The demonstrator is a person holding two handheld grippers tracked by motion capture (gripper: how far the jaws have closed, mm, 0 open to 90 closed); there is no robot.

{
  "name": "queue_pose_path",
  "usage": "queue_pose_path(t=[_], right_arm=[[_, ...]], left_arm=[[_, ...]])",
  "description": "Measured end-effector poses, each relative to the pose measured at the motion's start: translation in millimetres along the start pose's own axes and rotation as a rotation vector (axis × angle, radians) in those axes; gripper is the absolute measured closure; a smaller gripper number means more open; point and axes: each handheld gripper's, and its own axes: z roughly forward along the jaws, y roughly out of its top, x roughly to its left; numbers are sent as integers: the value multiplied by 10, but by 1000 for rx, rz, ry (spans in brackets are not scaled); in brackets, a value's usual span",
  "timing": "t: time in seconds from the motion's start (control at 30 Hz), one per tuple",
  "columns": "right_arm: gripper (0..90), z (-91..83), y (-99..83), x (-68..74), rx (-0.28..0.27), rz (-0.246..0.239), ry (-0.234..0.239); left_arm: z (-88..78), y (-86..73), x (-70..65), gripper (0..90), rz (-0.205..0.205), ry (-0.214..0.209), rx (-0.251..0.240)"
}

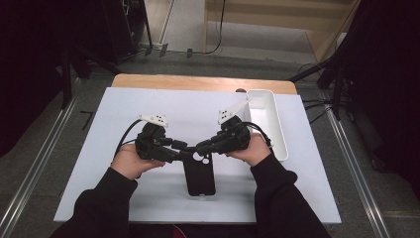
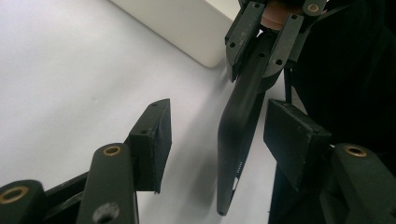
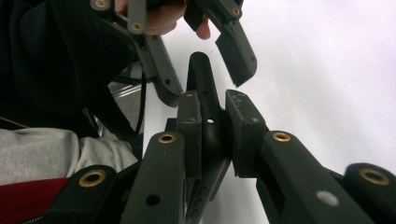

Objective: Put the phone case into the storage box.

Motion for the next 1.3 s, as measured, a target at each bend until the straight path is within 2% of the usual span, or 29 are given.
queue_pose_path(t=[0.13, 0.2, 0.3, 0.4, 0.67, 0.77, 1.0, 1.17, 1.3], right_arm=[[747, 18, 3, 4, 6, 0, 15], [746, 26, 5, 6, 7, 1, 20], [747, 36, 8, 5, 7, 6, 28], [747, 43, 7, -2, 10, 13, 34], [746, 46, 2, -14, 14, 37, 58], [745, 44, 1, -12, 14, 37, 67], [711, 49, 6, -14, 18, 49, 68], [626, -24, 17, -5, -30, 56, 48], [581, -103, 26, -1, -70, 87, 13]], left_arm=[[16, -4, -8, 552, -6, -19, 14], [35, -3, 1, 574, -32, -40, 45], [49, -8, 0, 702, -23, -58, 57], [46, -8, -12, 771, -14, -62, 48], [46, -6, -15, 788, 0, -74, 65], [41, -3, -21, 789, -6, -87, 68], [16, 17, -29, 791, -14, -86, 75], [11, 24, -39, 791, -19, -68, 84], [-4, 31, -24, 791, -31, -58, 82]])
